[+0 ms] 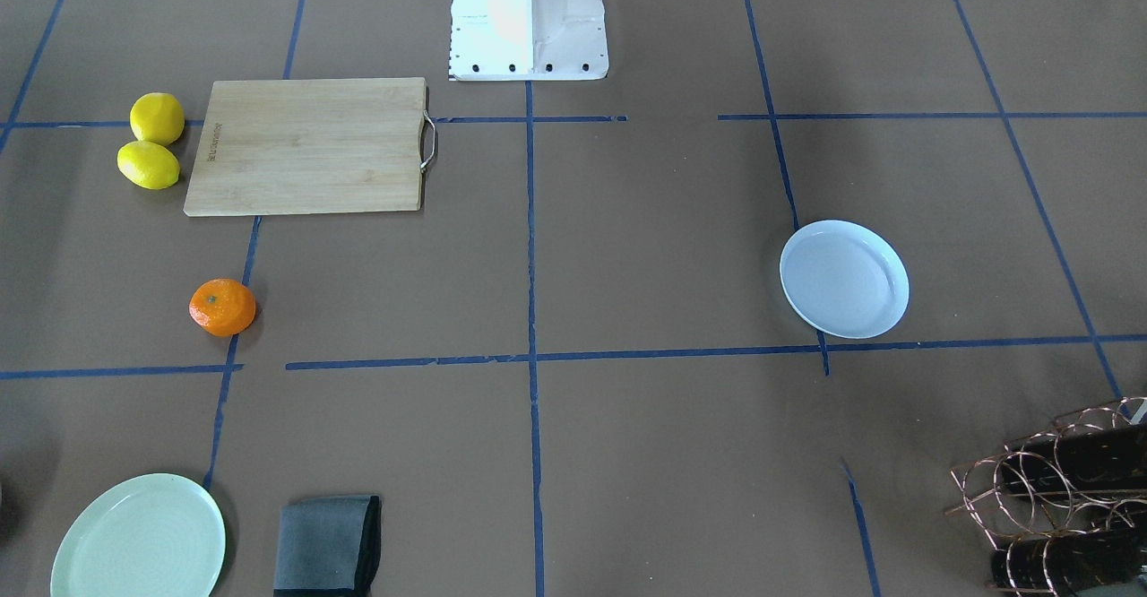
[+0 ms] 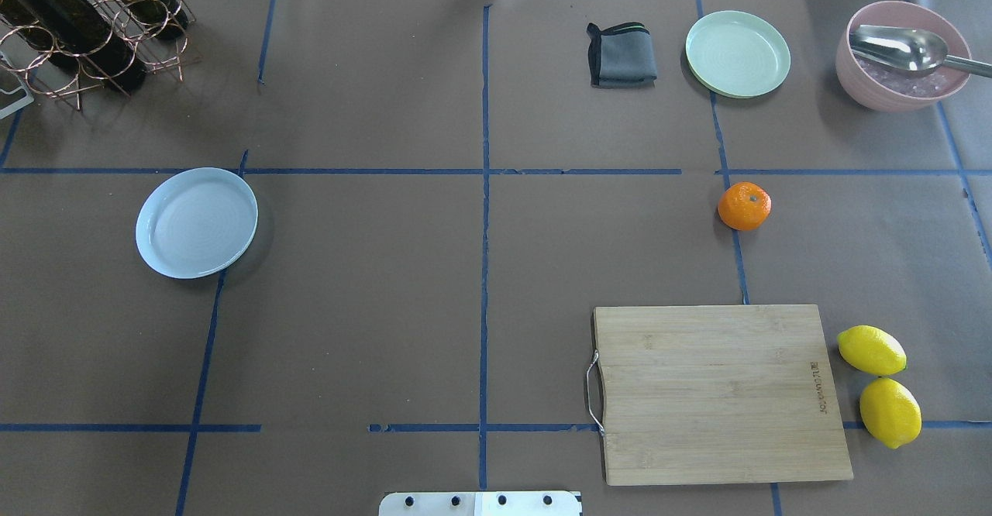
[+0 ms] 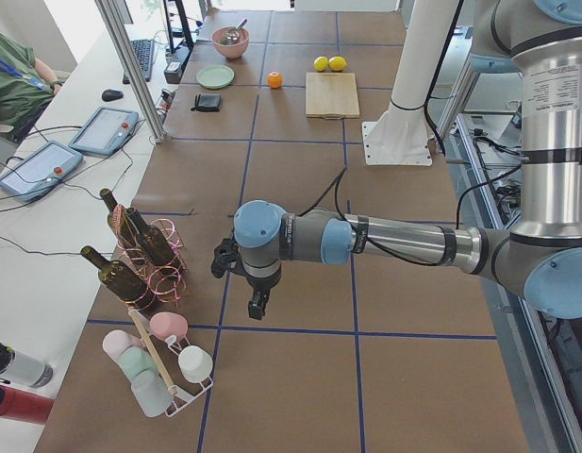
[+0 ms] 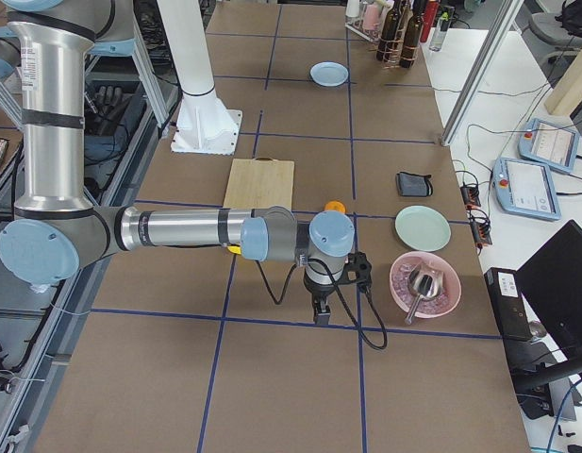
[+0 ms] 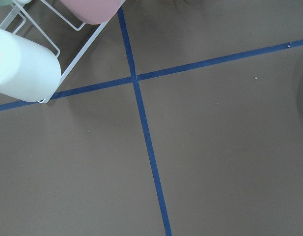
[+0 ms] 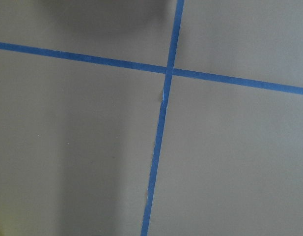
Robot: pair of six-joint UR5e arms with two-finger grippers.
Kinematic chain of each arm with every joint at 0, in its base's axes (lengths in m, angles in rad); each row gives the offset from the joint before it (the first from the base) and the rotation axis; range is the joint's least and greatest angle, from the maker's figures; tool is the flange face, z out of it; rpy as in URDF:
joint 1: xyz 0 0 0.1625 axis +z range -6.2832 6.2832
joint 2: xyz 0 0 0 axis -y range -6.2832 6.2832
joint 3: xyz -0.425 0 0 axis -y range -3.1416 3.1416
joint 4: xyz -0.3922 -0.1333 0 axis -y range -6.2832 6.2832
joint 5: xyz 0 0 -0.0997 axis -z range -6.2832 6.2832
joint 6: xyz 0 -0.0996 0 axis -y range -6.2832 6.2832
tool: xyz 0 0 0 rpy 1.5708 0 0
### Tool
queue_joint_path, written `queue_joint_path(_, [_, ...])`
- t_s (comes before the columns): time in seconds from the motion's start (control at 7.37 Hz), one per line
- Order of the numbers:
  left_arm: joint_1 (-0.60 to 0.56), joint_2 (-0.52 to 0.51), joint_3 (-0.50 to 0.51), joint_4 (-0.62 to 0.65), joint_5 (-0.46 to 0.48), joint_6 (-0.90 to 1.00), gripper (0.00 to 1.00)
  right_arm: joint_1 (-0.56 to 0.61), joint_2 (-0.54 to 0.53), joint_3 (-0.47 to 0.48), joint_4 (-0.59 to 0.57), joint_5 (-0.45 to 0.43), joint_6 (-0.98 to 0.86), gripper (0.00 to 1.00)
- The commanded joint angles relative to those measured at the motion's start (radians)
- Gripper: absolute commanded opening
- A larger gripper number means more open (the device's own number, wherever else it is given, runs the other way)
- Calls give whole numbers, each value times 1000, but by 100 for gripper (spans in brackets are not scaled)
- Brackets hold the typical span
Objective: Pick orange to plate
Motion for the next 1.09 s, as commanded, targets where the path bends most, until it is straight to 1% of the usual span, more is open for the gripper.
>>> queue_joint_path(0.0, [0,0,-2,-2,8,5,100,0,0,0,2,0,2,100])
queue_joint_path(0.27, [-2,0,-2,0,18,-2,100,0,6,3,2,3,8,100])
queue_joint_path(0.41, [0,-1,7,-3,24,5,100,-2,9,40,2,3,14,100])
queue_joint_path(0.54, [0,-9,-17,-24,59,5,100,-2,17,79,15,-1,14,100])
queue_joint_path(0.68, [0,-26,-25,-52,77,3,100,-2,31,86,64,-3,23,100])
queue_joint_path(0.81, [0,-78,-9,-64,77,9,100,-2,32,78,84,2,67,100])
queue_joint_path(0.95, [0,-83,-13,-89,72,6,100,-2,28,81,118,5,75,100])
